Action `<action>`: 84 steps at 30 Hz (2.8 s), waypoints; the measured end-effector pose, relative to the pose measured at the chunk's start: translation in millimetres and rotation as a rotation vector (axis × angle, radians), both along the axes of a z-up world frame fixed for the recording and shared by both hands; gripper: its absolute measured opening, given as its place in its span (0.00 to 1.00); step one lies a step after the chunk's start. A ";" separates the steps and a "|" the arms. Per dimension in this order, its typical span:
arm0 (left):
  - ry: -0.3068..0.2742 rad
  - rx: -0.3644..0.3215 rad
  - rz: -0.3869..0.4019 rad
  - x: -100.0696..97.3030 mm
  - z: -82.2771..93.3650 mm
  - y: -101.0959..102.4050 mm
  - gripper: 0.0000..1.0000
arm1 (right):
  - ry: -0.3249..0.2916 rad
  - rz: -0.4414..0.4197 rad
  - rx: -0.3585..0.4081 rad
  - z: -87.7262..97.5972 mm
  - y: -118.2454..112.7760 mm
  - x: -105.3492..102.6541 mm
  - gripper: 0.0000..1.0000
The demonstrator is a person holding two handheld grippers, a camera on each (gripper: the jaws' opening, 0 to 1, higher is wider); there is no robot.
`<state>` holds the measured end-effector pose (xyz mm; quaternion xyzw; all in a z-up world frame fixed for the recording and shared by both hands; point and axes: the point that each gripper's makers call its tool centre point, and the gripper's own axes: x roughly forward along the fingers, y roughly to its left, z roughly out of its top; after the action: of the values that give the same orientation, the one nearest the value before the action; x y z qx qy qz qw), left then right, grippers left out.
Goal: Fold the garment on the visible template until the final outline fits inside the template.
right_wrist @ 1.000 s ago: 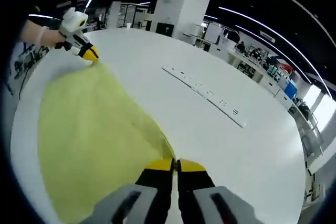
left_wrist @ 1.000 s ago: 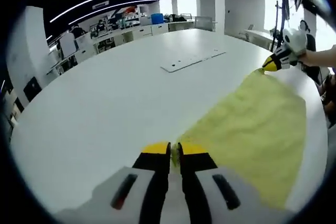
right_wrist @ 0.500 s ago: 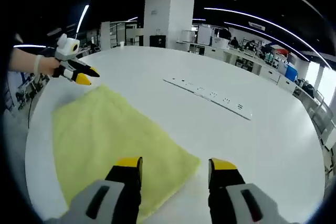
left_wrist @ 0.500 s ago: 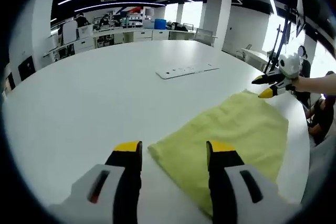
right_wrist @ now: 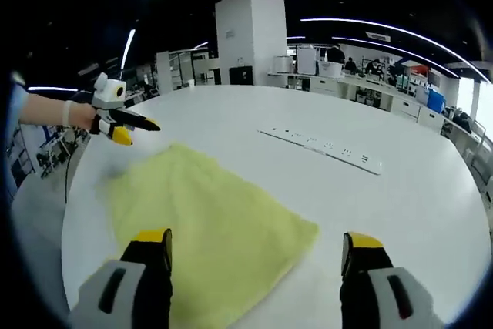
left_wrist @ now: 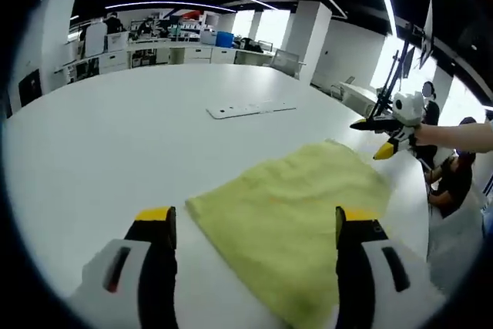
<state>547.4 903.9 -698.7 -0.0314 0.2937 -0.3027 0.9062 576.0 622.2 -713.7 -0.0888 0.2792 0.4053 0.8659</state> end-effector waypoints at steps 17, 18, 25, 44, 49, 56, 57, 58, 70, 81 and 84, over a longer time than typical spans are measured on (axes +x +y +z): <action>0.008 -0.101 -0.009 -63.7 3.3 4.8 0.92 | 0.027 -0.033 0.028 -6.9 -30.4 -58.0 0.90; 0.014 -0.102 -0.008 -70.3 0.7 7.0 0.90 | 0.029 -0.033 0.028 -8.0 -32.2 -61.0 0.89; 0.066 -0.138 0.001 -104.7 -16.7 11.8 0.73 | 0.085 -0.018 0.039 -21.2 -43.4 -88.9 0.67; 0.126 -0.129 -0.013 -122.5 -40.4 8.8 0.54 | 0.175 0.022 0.073 -36.7 -36.8 -118.3 0.38; 0.144 -0.136 -0.016 -124.3 -45.7 7.7 0.45 | 0.206 0.034 0.102 -39.2 -30.8 -124.2 0.27; 0.175 -0.162 0.006 -125.7 -52.2 6.4 0.39 | 0.229 -0.009 0.149 -45.5 -29.3 -117.3 0.24; 0.177 -0.169 0.010 -125.5 -52.5 6.5 0.38 | 0.236 -0.018 0.171 -44.5 -27.4 -116.5 0.23; 0.178 -0.172 0.013 -125.5 -52.5 6.4 0.37 | 0.261 -0.026 0.194 -44.3 -25.1 -118.1 0.21; 0.198 -0.183 0.004 -131.0 -55.1 3.9 0.25 | 0.272 -0.046 0.199 -44.3 -34.2 -120.3 0.05; 0.204 -0.177 0.008 -131.8 -56.5 7.2 0.19 | 0.250 -0.035 0.177 -42.3 -37.8 -123.9 0.00; 0.199 -0.169 0.016 -131.6 -56.6 9.7 0.14 | 0.239 -0.021 0.170 -38.5 -39.6 -124.5 0.00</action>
<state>415.8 913.6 -755.4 -0.1398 0.3554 -0.3146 0.8690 451.5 582.6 -752.1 0.0365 0.3459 0.4262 0.8351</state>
